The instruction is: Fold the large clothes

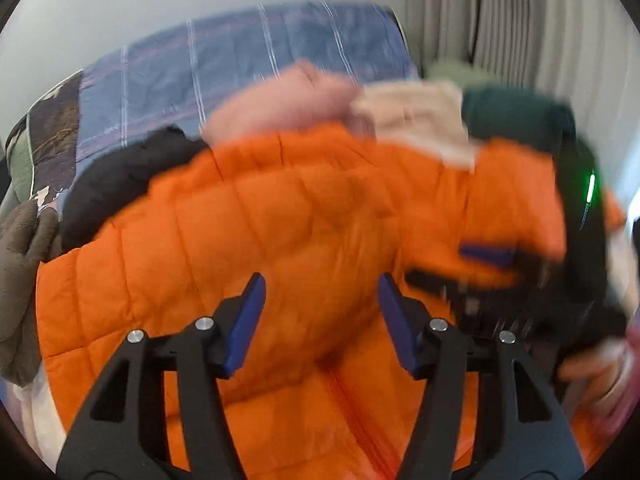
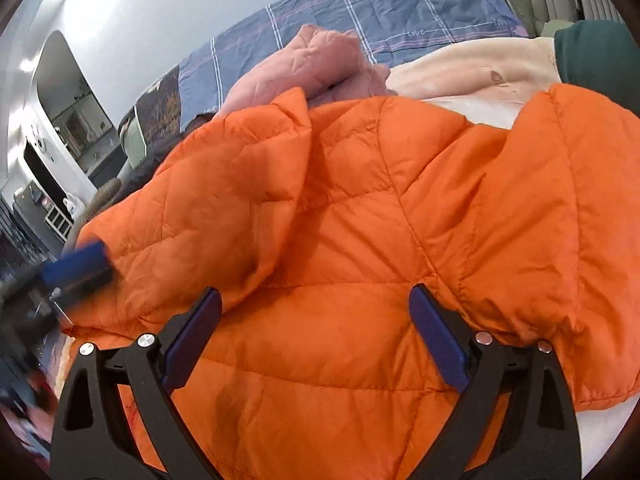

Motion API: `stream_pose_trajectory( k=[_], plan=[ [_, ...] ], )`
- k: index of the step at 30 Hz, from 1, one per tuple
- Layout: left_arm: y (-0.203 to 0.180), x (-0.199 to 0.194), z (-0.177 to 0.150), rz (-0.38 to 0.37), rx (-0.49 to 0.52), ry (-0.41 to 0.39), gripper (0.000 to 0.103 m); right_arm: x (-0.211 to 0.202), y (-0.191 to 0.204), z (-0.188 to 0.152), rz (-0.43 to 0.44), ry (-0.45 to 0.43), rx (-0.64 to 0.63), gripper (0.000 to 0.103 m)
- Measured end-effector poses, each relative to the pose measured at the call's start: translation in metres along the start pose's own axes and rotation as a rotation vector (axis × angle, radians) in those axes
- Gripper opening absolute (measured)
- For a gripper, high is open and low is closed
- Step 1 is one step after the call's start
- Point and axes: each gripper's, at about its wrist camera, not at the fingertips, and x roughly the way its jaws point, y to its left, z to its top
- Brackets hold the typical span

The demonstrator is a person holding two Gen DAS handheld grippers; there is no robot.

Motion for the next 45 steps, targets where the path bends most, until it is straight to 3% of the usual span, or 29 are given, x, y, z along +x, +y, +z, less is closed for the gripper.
stream_pose_trajectory(
  k=[2, 6, 11, 13, 16, 20, 21, 22, 23, 24, 28, 30, 31, 32, 33, 34, 35, 36, 40, 42, 45],
  plan=[
    [0.001, -0.003, -0.011, 0.021, 0.017, 0.018, 0.066, -0.001, 0.0, 0.0, 0.006, 0.0, -0.003, 0.099],
    [0.026, -0.03, -0.028, 0.086, -0.022, -0.019, 0.074, -0.009, -0.005, 0.0, 0.045, -0.025, 0.023, 0.098],
    [0.084, -0.046, -0.052, 0.145, -0.131, -0.017, 0.075, -0.031, -0.001, 0.022, 0.096, -0.095, 0.027, 0.079],
    [0.101, -0.043, -0.059, 0.167, -0.184, 0.009, 0.075, -0.029, 0.004, 0.035, 0.124, -0.073, 0.022, 0.066],
    [0.117, -0.042, -0.064, 0.162, -0.246, 0.02, 0.075, -0.011, 0.015, 0.056, 0.13, -0.019, -0.008, 0.063],
    [0.121, -0.051, -0.068, 0.18, -0.24, -0.013, 0.076, 0.037, 0.029, 0.069, 0.127, 0.163, -0.007, 0.063],
    [0.121, -0.053, -0.067, 0.19, -0.237, -0.019, 0.077, 0.043, 0.03, 0.07, 0.112, 0.173, -0.004, 0.058],
    [0.125, -0.059, -0.068, 0.212, -0.236, -0.034, 0.078, 0.044, 0.035, 0.07, 0.094, 0.171, -0.025, 0.021],
    [0.128, -0.064, -0.068, 0.225, -0.239, -0.044, 0.079, 0.039, 0.038, 0.07, 0.08, 0.16, -0.042, 0.006],
    [0.131, -0.068, -0.068, 0.236, -0.242, -0.052, 0.08, 0.03, 0.039, 0.07, 0.083, 0.133, -0.04, 0.004],
    [0.159, -0.093, -0.076, 0.288, -0.284, -0.1, 0.081, -0.028, 0.032, 0.071, -0.008, -0.02, -0.075, 0.004],
    [0.174, -0.1, -0.082, 0.29, -0.317, -0.109, 0.08, -0.039, 0.017, 0.066, -0.078, -0.013, -0.086, 0.005],
    [0.179, -0.1, -0.083, 0.275, -0.328, -0.105, 0.079, -0.036, 0.008, 0.061, -0.105, 0.025, -0.09, 0.01],
    [0.182, -0.098, -0.084, 0.254, -0.334, -0.1, 0.069, -0.03, 0.001, 0.055, -0.117, 0.057, -0.096, 0.011],
    [0.183, -0.093, -0.086, 0.23, -0.335, -0.082, 0.058, -0.026, -0.004, 0.05, -0.115, 0.076, -0.096, 0.025],
    [0.183, -0.089, -0.087, 0.23, -0.334, -0.066, 0.054, -0.024, -0.009, 0.046, -0.117, 0.09, -0.088, 0.04],
    [0.181, -0.081, -0.087, 0.238, -0.333, -0.04, 0.047, -0.025, -0.015, 0.04, -0.122, 0.08, -0.07, 0.043],
    [0.178, -0.076, -0.086, 0.237, -0.328, -0.026, 0.04, -0.028, -0.015, 0.039, -0.118, 0.059, -0.056, 0.043],
    [0.166, -0.068, -0.072, 0.228, -0.297, -0.04, 0.032, -0.049, -0.001, 0.04, -0.012, -0.036, -0.051, 0.043],
    [0.154, -0.065, -0.051, 0.204, -0.274, -0.073, 0.032, -0.048, 0.02, 0.042, 0.06, -0.029, -0.098, 0.043],
    [0.134, -0.048, -0.029, 0.156, -0.226, -0.075, 0.034, -0.027, 0.039, 0.04, 0.079, 0.016, -0.135, 0.043]
  ],
)
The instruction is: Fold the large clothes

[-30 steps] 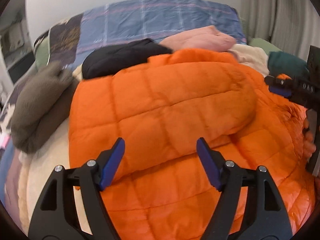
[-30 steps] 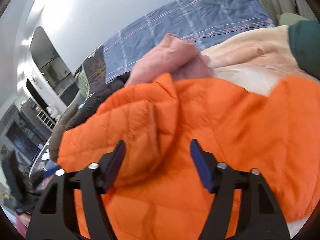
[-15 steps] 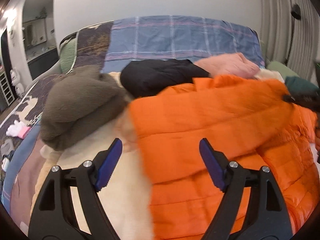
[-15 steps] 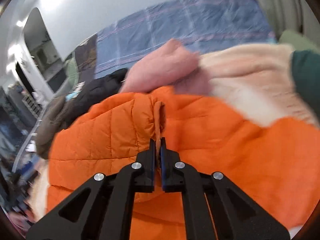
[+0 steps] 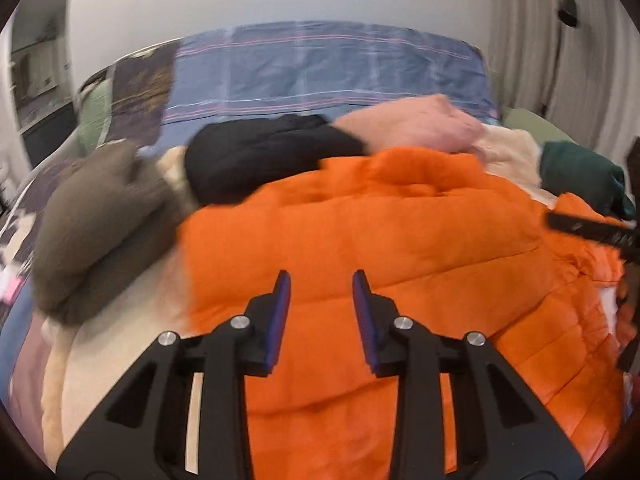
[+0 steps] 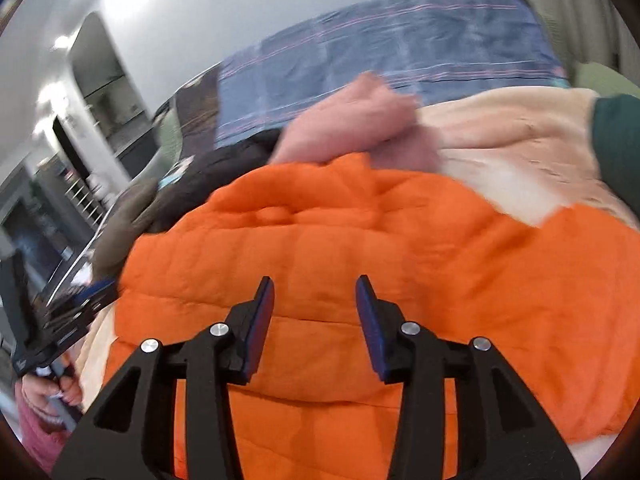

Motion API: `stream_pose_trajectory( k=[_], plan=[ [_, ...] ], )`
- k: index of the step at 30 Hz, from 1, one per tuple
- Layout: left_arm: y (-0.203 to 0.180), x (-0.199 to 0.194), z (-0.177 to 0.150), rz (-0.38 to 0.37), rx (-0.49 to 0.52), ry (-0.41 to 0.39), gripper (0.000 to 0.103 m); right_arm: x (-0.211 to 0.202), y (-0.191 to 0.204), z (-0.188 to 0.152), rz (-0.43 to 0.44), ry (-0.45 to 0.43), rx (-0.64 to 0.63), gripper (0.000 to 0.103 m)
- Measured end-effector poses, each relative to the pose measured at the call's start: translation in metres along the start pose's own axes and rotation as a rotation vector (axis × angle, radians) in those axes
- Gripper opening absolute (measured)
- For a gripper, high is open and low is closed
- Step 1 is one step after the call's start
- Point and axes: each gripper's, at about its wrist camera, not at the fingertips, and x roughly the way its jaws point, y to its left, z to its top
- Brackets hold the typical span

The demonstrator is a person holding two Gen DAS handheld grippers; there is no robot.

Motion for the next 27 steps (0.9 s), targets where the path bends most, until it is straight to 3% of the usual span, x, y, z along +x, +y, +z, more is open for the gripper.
stream_pose_trajectory(
  k=[1, 3, 5, 6, 13, 15, 18, 22, 25, 27],
  plan=[
    [-0.011, 0.012, 0.003, -0.004, 0.017, 0.011, 0.038, 0.017, 0.001, -0.004, -0.043, 0.037, -0.005, 0.043],
    [-0.027, 0.042, 0.0, 0.037, 0.053, 0.056, 0.068, 0.052, -0.005, -0.016, -0.131, 0.118, -0.004, 0.043],
    [-0.035, 0.086, -0.018, 0.059, 0.085, 0.148, 0.071, 0.072, -0.015, -0.031, -0.131, 0.097, 0.0, 0.043],
    [-0.036, 0.098, -0.026, 0.056, 0.074, 0.139, 0.072, 0.071, -0.016, -0.03, -0.127, 0.097, 0.009, 0.043],
    [-0.03, 0.099, -0.027, 0.029, 0.031, 0.14, 0.075, 0.062, -0.024, -0.032, -0.097, 0.084, 0.03, 0.045],
    [-0.03, 0.1, -0.028, 0.029, 0.03, 0.137, 0.075, 0.039, -0.031, -0.032, -0.07, 0.07, 0.084, 0.046],
    [-0.029, 0.098, -0.03, 0.025, 0.024, 0.133, 0.076, -0.02, -0.053, -0.047, -0.023, -0.018, 0.189, 0.049],
    [-0.03, 0.098, -0.03, 0.028, 0.022, 0.136, 0.078, -0.12, -0.11, -0.079, -0.131, -0.2, 0.319, 0.055],
    [-0.03, 0.099, -0.029, 0.038, 0.027, 0.137, 0.08, -0.191, -0.171, -0.126, -0.246, -0.348, 0.558, 0.062],
    [-0.03, 0.099, -0.029, 0.037, 0.024, 0.138, 0.08, -0.225, -0.213, -0.163, -0.245, -0.423, 0.774, 0.062]
  ],
)
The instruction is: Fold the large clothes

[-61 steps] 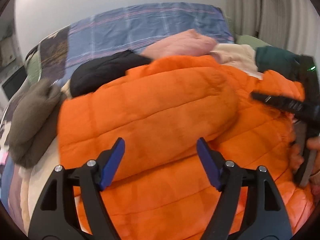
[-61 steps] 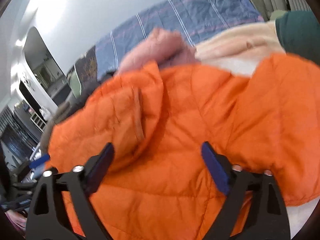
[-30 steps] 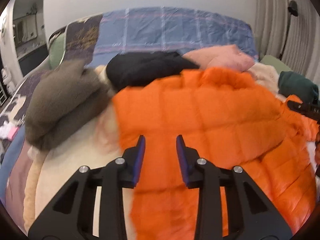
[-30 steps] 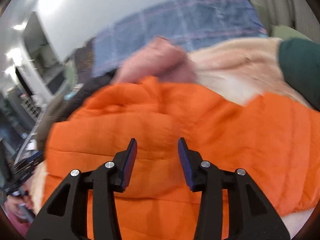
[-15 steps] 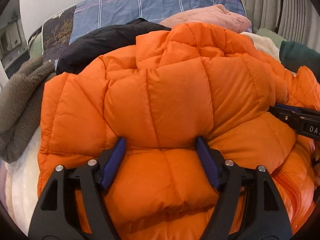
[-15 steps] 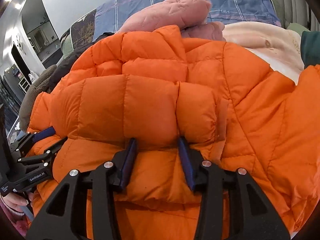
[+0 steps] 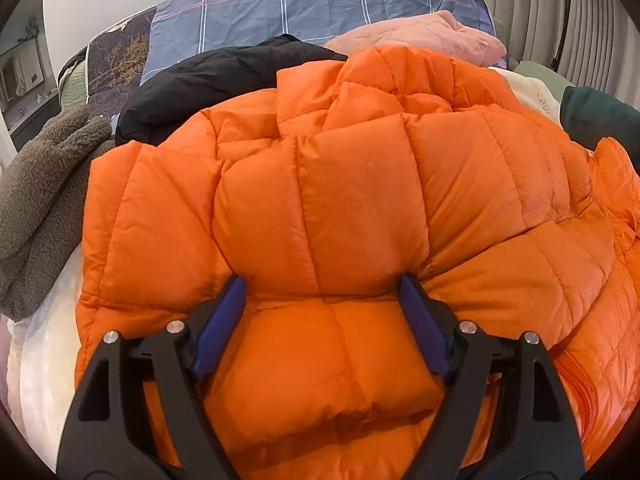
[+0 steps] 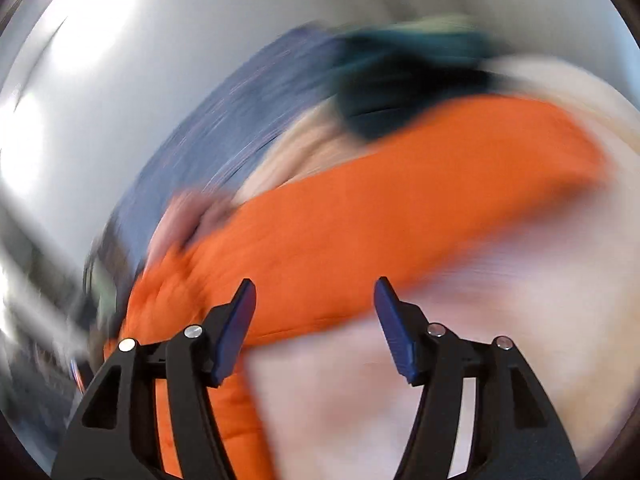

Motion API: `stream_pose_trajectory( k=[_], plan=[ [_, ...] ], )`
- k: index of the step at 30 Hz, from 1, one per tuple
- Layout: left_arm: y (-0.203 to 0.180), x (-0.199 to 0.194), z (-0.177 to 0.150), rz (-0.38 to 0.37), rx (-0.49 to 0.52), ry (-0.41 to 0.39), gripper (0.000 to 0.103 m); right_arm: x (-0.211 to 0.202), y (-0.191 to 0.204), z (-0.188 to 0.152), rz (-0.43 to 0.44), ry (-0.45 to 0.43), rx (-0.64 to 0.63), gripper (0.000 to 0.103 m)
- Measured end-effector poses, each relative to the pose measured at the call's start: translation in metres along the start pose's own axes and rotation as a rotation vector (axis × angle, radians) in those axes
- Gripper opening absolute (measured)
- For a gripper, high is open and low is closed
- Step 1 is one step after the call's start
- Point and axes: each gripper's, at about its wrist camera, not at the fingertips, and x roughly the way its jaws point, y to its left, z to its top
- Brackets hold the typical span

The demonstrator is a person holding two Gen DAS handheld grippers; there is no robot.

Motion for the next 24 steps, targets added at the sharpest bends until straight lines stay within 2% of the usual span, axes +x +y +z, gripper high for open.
stream_pose_trajectory(
  k=[2, 5, 7, 12, 14, 15, 16, 19, 22, 24],
  plan=[
    [0.001, 0.0, 0.0, -0.003, -0.002, 0.001, 0.081, -0.008, -0.036, 0.01, 0.017, -0.01, 0.141, 0.062],
    [0.001, 0.0, 0.0, -0.002, -0.004, -0.001, 0.081, -0.01, -0.056, 0.02, 0.078, -0.047, 0.235, 0.067],
    [0.001, 0.0, 0.0, 0.0, -0.007, -0.003, 0.082, -0.006, -0.062, 0.03, 0.074, -0.086, 0.287, 0.075],
    [0.004, -0.002, -0.001, -0.003, -0.025, -0.013, 0.086, 0.017, -0.074, 0.051, 0.011, -0.098, 0.419, 0.075],
    [0.005, -0.002, -0.001, -0.011, -0.033, -0.015, 0.086, 0.02, -0.071, 0.065, -0.019, -0.116, 0.397, 0.059],
    [0.005, -0.003, -0.001, -0.013, -0.035, -0.016, 0.086, 0.021, -0.071, 0.071, -0.027, -0.116, 0.381, 0.037],
    [0.005, -0.003, -0.001, -0.014, -0.038, -0.017, 0.086, 0.02, -0.073, 0.076, -0.027, -0.114, 0.374, 0.02],
    [0.006, -0.003, -0.001, -0.021, -0.043, -0.019, 0.086, 0.014, -0.033, 0.077, 0.048, -0.144, 0.319, 0.015],
    [0.006, -0.003, -0.002, -0.029, -0.048, -0.018, 0.086, 0.027, 0.064, 0.061, 0.154, -0.094, 0.054, 0.015],
    [0.006, -0.003, -0.002, -0.032, -0.051, -0.02, 0.086, 0.044, 0.133, 0.036, 0.254, -0.021, -0.12, 0.015]
  ],
)
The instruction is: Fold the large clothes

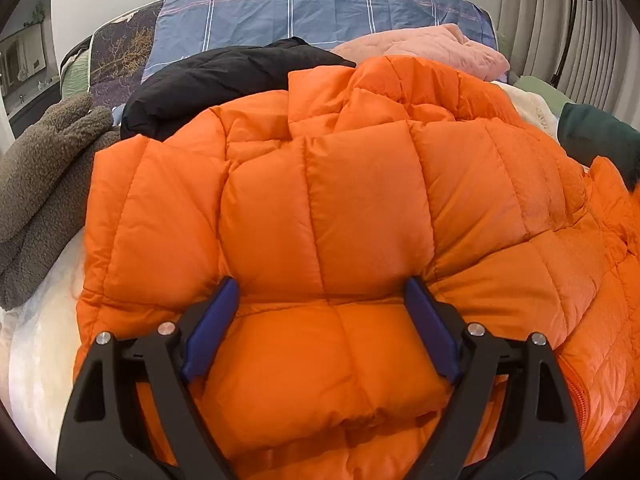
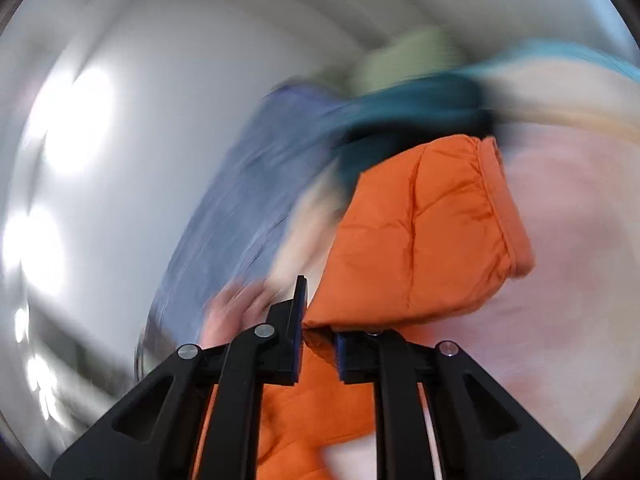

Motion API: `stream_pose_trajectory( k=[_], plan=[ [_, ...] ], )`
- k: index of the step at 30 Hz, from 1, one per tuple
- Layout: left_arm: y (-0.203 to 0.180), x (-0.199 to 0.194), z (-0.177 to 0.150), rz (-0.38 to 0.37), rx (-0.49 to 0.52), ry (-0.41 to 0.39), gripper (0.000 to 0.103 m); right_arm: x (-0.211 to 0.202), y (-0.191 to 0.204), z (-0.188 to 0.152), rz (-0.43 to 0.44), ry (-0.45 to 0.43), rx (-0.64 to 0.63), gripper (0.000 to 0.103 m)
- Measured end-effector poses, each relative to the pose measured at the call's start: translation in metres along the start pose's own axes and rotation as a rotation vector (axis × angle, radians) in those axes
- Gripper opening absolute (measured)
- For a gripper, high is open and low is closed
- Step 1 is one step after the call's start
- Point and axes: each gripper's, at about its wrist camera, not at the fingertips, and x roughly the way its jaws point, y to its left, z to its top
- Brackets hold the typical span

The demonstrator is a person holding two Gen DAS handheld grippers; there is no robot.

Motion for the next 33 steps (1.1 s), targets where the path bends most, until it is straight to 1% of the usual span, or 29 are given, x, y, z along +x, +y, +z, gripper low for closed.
stream_pose_trajectory(
  k=[2, 3, 4, 6, 8, 9, 11, 13, 14, 16, 17, 19, 20, 21, 22, 23, 25, 27, 29, 30, 31, 32, 33],
  plan=[
    [0.001, -0.001, 0.0, -0.007, -0.007, -0.005, 0.086, 0.038, 0.062, -0.029, 0.099, 0.111, -0.152, 0.014],
    [0.002, -0.002, 0.0, -0.011, -0.012, -0.007, 0.086, 0.056, 0.087, -0.047, 0.13, 0.164, -0.214, 0.014],
    [0.003, -0.003, -0.001, -0.019, -0.02, -0.011, 0.086, 0.068, 0.101, -0.059, 0.144, 0.199, -0.251, 0.014],
    [0.005, -0.004, -0.001, -0.033, -0.033, -0.015, 0.087, 0.099, 0.13, -0.097, 0.165, 0.298, -0.345, 0.015],
    [0.008, -0.005, -0.001, -0.056, -0.048, -0.02, 0.087, 0.127, 0.142, -0.132, 0.161, 0.399, -0.416, 0.018],
    [0.01, -0.005, -0.001, -0.073, -0.058, -0.023, 0.088, 0.139, 0.143, -0.148, 0.155, 0.45, -0.439, 0.021],
    [0.014, -0.006, -0.002, -0.099, -0.073, -0.028, 0.089, 0.154, 0.138, -0.173, 0.151, 0.541, -0.463, 0.031],
    [0.02, -0.008, -0.002, -0.139, -0.098, -0.039, 0.09, 0.163, 0.129, -0.187, 0.155, 0.59, -0.47, 0.045],
    [0.022, -0.009, -0.002, -0.157, -0.109, -0.045, 0.091, 0.166, 0.123, -0.194, 0.159, 0.611, -0.468, 0.047],
    [0.029, -0.014, -0.003, -0.208, -0.146, -0.064, 0.091, 0.17, 0.112, -0.2, 0.154, 0.621, -0.459, 0.049],
    [0.034, -0.018, -0.004, -0.256, -0.175, -0.078, 0.092, 0.171, 0.11, -0.201, 0.152, 0.622, -0.458, 0.049],
    [0.041, -0.027, -0.006, -0.386, -0.237, -0.106, 0.095, 0.175, 0.103, -0.2, 0.165, 0.624, -0.433, 0.05],
    [0.043, -0.031, -0.005, -0.444, -0.261, -0.117, 0.098, 0.177, 0.102, -0.2, 0.17, 0.623, -0.426, 0.05],
    [0.042, -0.035, -0.004, -0.494, -0.281, -0.123, 0.098, 0.179, 0.1, -0.199, 0.172, 0.623, -0.424, 0.05],
    [0.039, -0.04, 0.0, -0.549, -0.295, -0.126, 0.098, 0.177, 0.1, -0.202, 0.173, 0.622, -0.427, 0.05],
    [0.034, -0.044, 0.004, -0.586, -0.293, -0.126, 0.098, 0.175, 0.101, -0.205, 0.172, 0.619, -0.437, 0.05],
    [0.019, -0.05, 0.015, -0.631, -0.262, -0.118, 0.099, 0.173, 0.103, -0.208, 0.168, 0.612, -0.456, 0.051],
    [0.003, -0.052, 0.027, -0.638, -0.222, -0.101, 0.1, 0.172, 0.105, -0.213, 0.166, 0.605, -0.474, 0.051],
    [-0.02, -0.051, 0.04, -0.635, -0.175, -0.068, 0.101, 0.17, 0.105, -0.216, 0.166, 0.599, -0.485, 0.051],
    [-0.03, -0.048, 0.045, -0.624, -0.151, -0.045, 0.101, 0.168, 0.106, -0.219, 0.168, 0.594, -0.488, 0.051],
    [-0.044, -0.04, 0.05, -0.576, -0.113, -0.007, 0.101, 0.167, 0.107, -0.221, 0.17, 0.59, -0.49, 0.051],
    [-0.054, -0.036, 0.052, -0.527, -0.084, 0.012, 0.096, 0.165, 0.108, -0.221, 0.172, 0.58, -0.495, 0.052],
    [-0.062, -0.031, 0.054, -0.477, -0.054, 0.024, 0.065, 0.161, 0.108, -0.221, 0.176, 0.567, -0.501, 0.051]
  ],
)
